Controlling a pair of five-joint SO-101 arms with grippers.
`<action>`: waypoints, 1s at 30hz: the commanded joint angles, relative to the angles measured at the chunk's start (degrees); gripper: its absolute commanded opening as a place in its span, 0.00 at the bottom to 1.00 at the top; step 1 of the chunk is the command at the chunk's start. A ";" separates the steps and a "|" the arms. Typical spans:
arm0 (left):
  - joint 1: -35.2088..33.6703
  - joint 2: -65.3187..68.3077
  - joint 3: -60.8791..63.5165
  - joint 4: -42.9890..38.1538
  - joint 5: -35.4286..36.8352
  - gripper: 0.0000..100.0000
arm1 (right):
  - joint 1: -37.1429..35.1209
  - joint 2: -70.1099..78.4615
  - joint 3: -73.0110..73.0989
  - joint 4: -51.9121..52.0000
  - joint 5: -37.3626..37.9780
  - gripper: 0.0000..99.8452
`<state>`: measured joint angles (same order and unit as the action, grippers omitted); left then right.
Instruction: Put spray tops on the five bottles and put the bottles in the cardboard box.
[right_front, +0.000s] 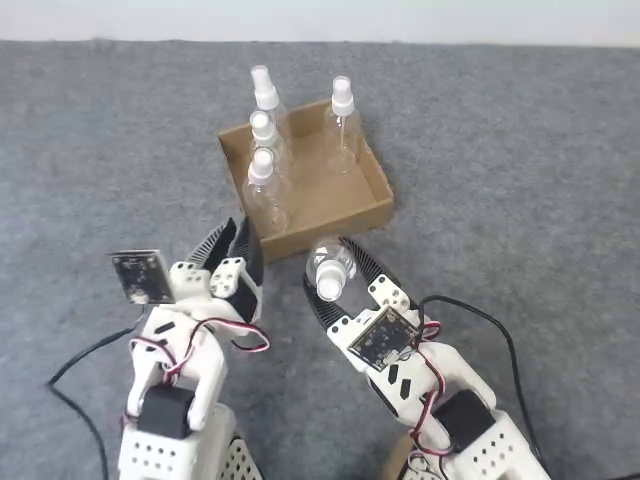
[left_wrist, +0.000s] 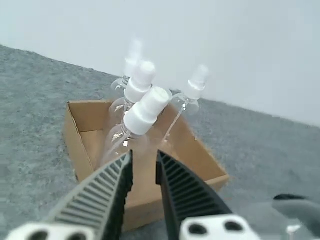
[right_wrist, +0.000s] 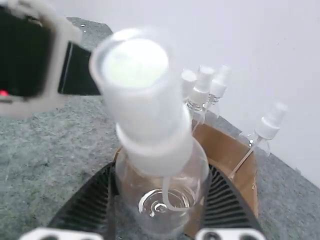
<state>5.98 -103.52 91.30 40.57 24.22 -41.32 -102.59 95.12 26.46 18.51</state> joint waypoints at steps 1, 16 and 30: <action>0.35 -0.88 2.33 -2.29 -5.89 0.07 | 0.75 -1.01 -0.09 -1.27 -0.26 0.07; -0.44 -0.88 5.23 6.15 -5.89 0.07 | 0.84 -1.01 -0.18 -1.19 -0.26 0.07; 0.09 -0.70 5.23 8.79 -6.07 0.07 | 4.00 -0.75 -4.66 2.86 -0.62 0.07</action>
<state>5.89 -103.52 97.27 49.19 18.77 -40.18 -102.59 95.03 26.90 18.51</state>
